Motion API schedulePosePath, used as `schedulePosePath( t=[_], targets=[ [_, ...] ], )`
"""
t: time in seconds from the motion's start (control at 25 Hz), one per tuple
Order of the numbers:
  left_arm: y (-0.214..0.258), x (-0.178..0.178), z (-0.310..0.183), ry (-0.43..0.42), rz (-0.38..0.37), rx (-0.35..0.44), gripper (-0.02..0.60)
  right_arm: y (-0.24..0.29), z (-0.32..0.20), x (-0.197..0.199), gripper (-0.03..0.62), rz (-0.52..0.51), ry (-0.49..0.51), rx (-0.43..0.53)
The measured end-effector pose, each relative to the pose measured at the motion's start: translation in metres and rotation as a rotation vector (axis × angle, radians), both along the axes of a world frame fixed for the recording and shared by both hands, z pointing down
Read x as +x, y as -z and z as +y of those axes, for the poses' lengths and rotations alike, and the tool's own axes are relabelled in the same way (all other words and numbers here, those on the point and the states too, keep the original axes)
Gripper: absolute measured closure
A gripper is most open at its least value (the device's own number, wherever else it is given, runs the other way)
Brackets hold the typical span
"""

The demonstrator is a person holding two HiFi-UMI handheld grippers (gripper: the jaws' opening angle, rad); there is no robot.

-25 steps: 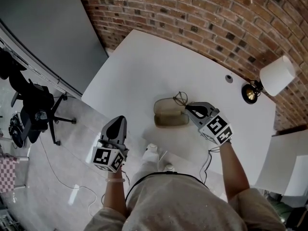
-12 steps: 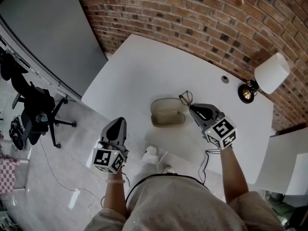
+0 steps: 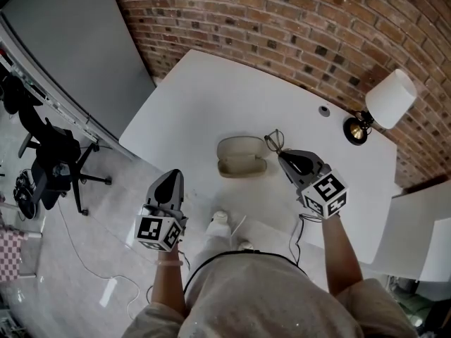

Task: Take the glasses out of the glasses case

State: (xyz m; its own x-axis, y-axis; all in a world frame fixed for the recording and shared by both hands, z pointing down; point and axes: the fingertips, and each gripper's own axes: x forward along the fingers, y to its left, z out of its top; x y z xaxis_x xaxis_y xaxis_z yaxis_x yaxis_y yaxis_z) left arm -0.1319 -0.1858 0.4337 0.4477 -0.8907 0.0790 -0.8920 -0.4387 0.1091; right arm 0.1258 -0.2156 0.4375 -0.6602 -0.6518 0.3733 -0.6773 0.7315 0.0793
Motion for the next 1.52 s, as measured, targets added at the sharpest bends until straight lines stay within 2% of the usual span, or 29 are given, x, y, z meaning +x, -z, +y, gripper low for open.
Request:
schedulePosePath(
  t=[0.56, 1.52],
  targets=[
    [0.011, 0.001, 0.023, 0.023, -0.013, 0.036, 0.574, 0.024, 0.028, 0.019, 0.572, -0.139, -0.081, 0.071],
    [0.023, -0.02, 0.051, 0.087, -0.013, 0.077, 0.574, 0.037, 0.054, 0.036, 0.574, -0.231, -0.184, 0.123]
  ],
)
